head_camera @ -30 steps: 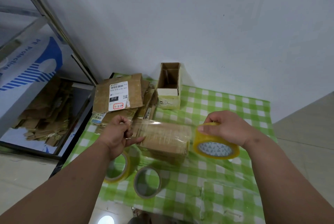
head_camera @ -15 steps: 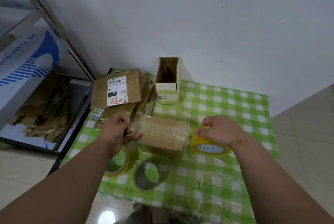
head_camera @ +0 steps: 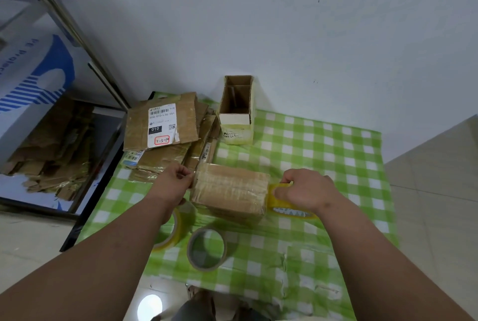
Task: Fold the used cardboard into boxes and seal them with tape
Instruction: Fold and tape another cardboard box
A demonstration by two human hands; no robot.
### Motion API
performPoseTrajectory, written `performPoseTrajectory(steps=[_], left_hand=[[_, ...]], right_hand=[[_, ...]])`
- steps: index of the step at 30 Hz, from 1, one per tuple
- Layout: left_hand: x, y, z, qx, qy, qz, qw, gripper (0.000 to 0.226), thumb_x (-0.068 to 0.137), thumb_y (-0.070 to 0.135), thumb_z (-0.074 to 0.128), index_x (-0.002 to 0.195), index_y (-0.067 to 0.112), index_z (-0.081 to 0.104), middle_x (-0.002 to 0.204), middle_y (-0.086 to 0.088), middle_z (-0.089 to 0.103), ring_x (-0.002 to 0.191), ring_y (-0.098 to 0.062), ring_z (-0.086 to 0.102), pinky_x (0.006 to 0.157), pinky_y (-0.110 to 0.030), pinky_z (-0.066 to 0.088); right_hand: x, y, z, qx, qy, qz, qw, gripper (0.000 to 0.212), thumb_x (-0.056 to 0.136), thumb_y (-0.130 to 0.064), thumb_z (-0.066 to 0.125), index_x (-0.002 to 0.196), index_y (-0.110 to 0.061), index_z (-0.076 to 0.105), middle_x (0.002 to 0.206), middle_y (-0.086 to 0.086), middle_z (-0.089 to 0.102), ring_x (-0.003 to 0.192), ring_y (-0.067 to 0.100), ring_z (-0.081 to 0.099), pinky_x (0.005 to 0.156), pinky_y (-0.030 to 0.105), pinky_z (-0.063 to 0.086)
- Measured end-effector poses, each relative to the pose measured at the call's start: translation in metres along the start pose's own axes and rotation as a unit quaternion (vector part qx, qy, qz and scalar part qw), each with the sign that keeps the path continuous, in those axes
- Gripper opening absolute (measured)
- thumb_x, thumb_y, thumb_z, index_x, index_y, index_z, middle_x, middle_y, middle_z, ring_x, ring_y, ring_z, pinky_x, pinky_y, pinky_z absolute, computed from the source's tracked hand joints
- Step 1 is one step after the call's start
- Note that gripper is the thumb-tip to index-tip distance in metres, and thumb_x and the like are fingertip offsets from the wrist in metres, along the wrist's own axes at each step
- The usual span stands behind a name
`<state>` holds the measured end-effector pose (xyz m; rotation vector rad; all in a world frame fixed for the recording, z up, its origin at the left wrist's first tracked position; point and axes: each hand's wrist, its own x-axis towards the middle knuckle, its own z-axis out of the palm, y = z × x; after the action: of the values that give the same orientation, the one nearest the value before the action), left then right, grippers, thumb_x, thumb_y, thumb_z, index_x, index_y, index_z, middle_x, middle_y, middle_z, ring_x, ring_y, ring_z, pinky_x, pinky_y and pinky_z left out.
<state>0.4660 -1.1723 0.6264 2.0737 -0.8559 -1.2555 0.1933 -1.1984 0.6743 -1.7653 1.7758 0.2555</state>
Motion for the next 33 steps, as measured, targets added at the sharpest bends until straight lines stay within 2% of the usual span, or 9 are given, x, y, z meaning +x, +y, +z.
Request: performPoseTrajectory(steps=[5, 8, 14, 17, 20, 24, 27, 31, 33], left_hand=[[0.001, 0.000, 0.003, -0.034, -0.003, -0.056, 0.998, 0.008, 0.095, 0.015, 0.062, 0.095, 0.016, 0.055, 0.086, -0.004, 0.055, 0.074, -0.017, 0.046, 0.061, -0.029, 0.040], [0.000, -0.001, 0.004, -0.035, -0.024, -0.062, 0.997, 0.013, 0.096, 0.012, 0.060, 0.084, 0.016, 0.061, 0.079, -0.006, 0.057, 0.070, -0.017, 0.047, 0.060, -0.027, 0.040], [-0.006, 0.008, 0.004, -0.052, -0.028, -0.058, 0.997, 0.021, 0.100, 0.023, 0.054, 0.090, 0.012, 0.068, 0.092, -0.012, 0.068, 0.077, -0.022, 0.060, 0.059, -0.028, 0.046], [-0.009, 0.012, 0.005, 0.054, -0.025, 0.003, 0.998, 0.034, 0.093, 0.045, 0.062, 0.093, 0.012, 0.069, 0.093, -0.008, 0.069, 0.081, -0.020, 0.062, 0.069, -0.032, 0.051], [-0.013, 0.015, 0.009, 0.182, -0.002, 0.045, 0.982, 0.045, 0.084, 0.049, 0.072, 0.109, 0.012, 0.066, 0.105, -0.004, 0.068, 0.098, -0.023, 0.063, 0.087, -0.035, 0.050], [-0.019, 0.022, 0.013, 0.289, 0.023, 0.079, 0.954, 0.047, 0.088, 0.051, 0.066, 0.110, 0.010, 0.066, 0.106, -0.007, 0.069, 0.101, -0.027, 0.063, 0.082, -0.033, 0.047], [-0.024, 0.023, 0.016, 0.324, 0.031, 0.096, 0.941, 0.046, 0.084, 0.062, 0.063, 0.093, 0.017, 0.064, 0.091, -0.004, 0.064, 0.099, -0.028, 0.064, 0.074, -0.032, 0.046], [-0.030, 0.019, 0.032, 0.356, 0.024, 0.058, 0.932, 0.100, 0.064, 0.082, 0.064, 0.131, 0.010, 0.049, 0.130, -0.012, 0.050, 0.124, -0.030, 0.050, 0.098, -0.041, 0.047], [-0.029, 0.020, 0.036, 0.329, 0.035, 0.043, 0.943, 0.100, 0.062, 0.077, 0.071, 0.132, 0.010, 0.048, 0.133, -0.013, 0.049, 0.125, -0.030, 0.049, 0.100, -0.041, 0.046]], right_hand=[[0.002, -0.002, 0.007, 0.008, 0.020, -0.006, 1.000, 0.022, 0.087, -0.042, 0.056, 0.097, -0.025, 0.063, 0.089, -0.007, 0.062, 0.090, 0.018, 0.054, 0.086, 0.036, 0.026], [0.002, -0.002, 0.011, 0.021, 0.024, -0.011, 0.999, 0.021, 0.089, -0.041, 0.055, 0.096, -0.023, 0.063, 0.084, -0.007, 0.061, 0.092, 0.019, 0.056, 0.093, 0.038, 0.029], [0.002, 0.003, 0.013, 0.011, 0.012, -0.030, 0.999, 0.016, 0.095, -0.046, 0.051, 0.099, -0.030, 0.053, 0.081, -0.009, 0.054, 0.092, 0.020, 0.053, 0.101, 0.042, 0.034], [0.000, 0.002, 0.015, 0.010, 0.010, -0.042, 0.999, 0.017, 0.096, -0.045, 0.048, 0.101, -0.029, 0.051, 0.079, -0.009, 0.053, 0.093, 0.022, 0.056, 0.096, 0.041, 0.040], [-0.001, 0.000, 0.020, 0.000, 0.021, -0.045, 0.999, 0.024, 0.097, -0.049, 0.043, 0.097, -0.025, 0.048, 0.079, -0.008, 0.055, 0.090, 0.023, 0.057, 0.091, 0.040, 0.038], [-0.004, -0.007, 0.030, -0.009, 0.044, -0.010, 0.999, 0.053, 0.085, -0.077, 0.038, 0.097, -0.026, 0.048, 0.079, -0.009, 0.062, 0.088, 0.018, 0.059, 0.098, 0.045, 0.031], [-0.004, -0.016, 0.031, -0.052, 0.038, 0.014, 0.998, 0.069, 0.074, -0.089, 0.036, 0.103, -0.027, 0.048, 0.085, -0.008, 0.063, 0.096, 0.018, 0.060, 0.104, 0.048, 0.028], [-0.004, -0.030, 0.029, -0.062, 0.029, 0.032, 0.997, 0.073, 0.069, -0.091, 0.038, 0.100, -0.027, 0.052, 0.087, -0.006, 0.061, 0.100, 0.020, 0.060, 0.102, 0.048, 0.024], [-0.002, -0.033, 0.031, -0.053, 0.026, 0.039, 0.998, 0.072, 0.070, -0.089, 0.039, 0.103, -0.027, 0.054, 0.095, -0.004, 0.065, 0.104, 0.023, 0.060, 0.102, 0.048, 0.024]])
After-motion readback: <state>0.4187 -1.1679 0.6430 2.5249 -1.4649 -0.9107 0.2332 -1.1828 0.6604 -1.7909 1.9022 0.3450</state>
